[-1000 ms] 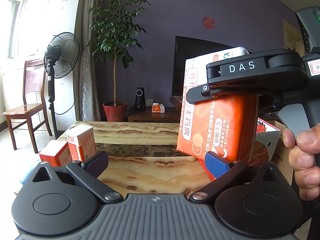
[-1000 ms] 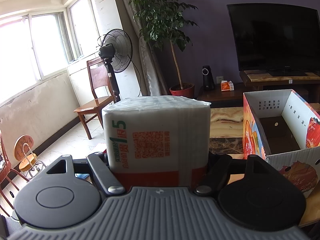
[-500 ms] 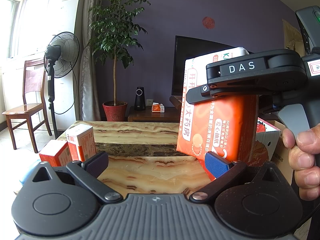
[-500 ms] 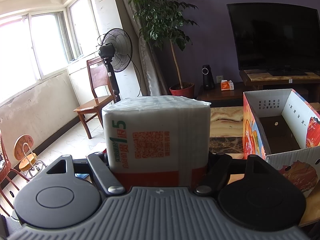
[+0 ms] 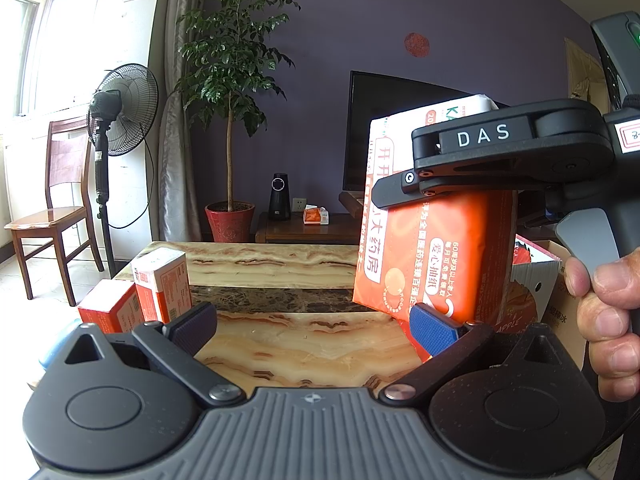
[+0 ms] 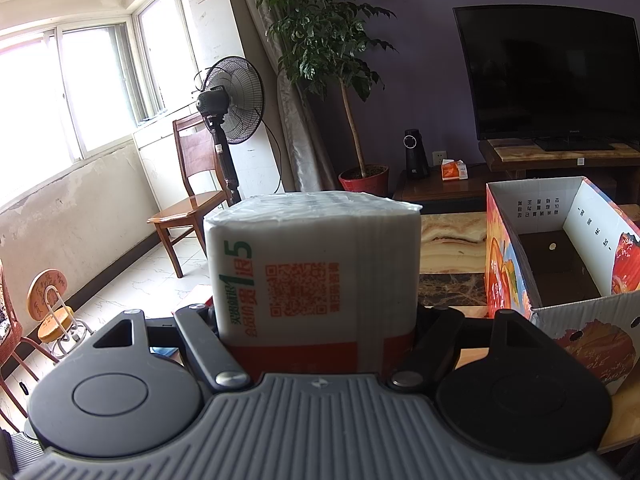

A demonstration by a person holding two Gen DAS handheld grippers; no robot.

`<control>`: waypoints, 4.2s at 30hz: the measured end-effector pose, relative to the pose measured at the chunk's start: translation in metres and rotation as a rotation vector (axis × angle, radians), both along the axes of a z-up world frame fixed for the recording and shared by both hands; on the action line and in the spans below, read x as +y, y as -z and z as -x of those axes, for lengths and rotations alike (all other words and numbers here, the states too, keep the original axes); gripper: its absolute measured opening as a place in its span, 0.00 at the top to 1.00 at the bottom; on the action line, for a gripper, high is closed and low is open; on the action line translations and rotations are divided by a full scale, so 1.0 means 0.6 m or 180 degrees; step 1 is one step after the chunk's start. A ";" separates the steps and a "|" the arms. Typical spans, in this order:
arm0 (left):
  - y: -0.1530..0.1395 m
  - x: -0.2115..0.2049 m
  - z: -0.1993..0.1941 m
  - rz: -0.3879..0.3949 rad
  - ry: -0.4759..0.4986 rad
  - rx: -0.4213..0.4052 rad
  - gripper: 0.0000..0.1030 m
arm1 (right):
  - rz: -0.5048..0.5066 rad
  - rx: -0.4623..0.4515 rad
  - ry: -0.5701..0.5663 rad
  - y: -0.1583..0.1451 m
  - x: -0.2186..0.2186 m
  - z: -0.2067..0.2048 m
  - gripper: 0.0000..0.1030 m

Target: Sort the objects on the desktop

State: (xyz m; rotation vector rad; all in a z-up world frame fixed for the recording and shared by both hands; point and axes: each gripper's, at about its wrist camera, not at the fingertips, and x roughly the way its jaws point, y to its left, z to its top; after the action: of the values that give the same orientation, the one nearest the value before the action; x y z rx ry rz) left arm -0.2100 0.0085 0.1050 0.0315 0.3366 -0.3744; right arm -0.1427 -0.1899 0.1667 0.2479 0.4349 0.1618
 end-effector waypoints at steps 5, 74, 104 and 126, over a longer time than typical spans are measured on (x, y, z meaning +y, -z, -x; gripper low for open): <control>0.000 -0.001 0.000 -0.0002 0.0000 0.0000 0.01 | -0.0003 0.0004 0.0002 0.001 0.001 0.000 0.25; 0.001 -0.001 0.001 -0.0021 0.0014 0.0004 0.01 | 0.0011 0.0017 0.0010 0.005 0.003 0.006 0.25; 0.000 -0.001 0.001 -0.0018 0.0014 0.0008 0.01 | 0.0025 0.0052 0.0004 0.006 0.005 0.004 0.25; 0.002 -0.004 -0.001 -0.0028 0.0019 0.0022 0.01 | 0.0033 0.0066 0.0004 0.007 -0.002 -0.003 0.25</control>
State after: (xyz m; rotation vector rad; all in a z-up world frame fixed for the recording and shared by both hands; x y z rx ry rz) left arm -0.2096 0.0061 0.1038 0.0399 0.3450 -0.3790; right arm -0.1406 -0.1913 0.1626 0.2398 0.4561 0.1559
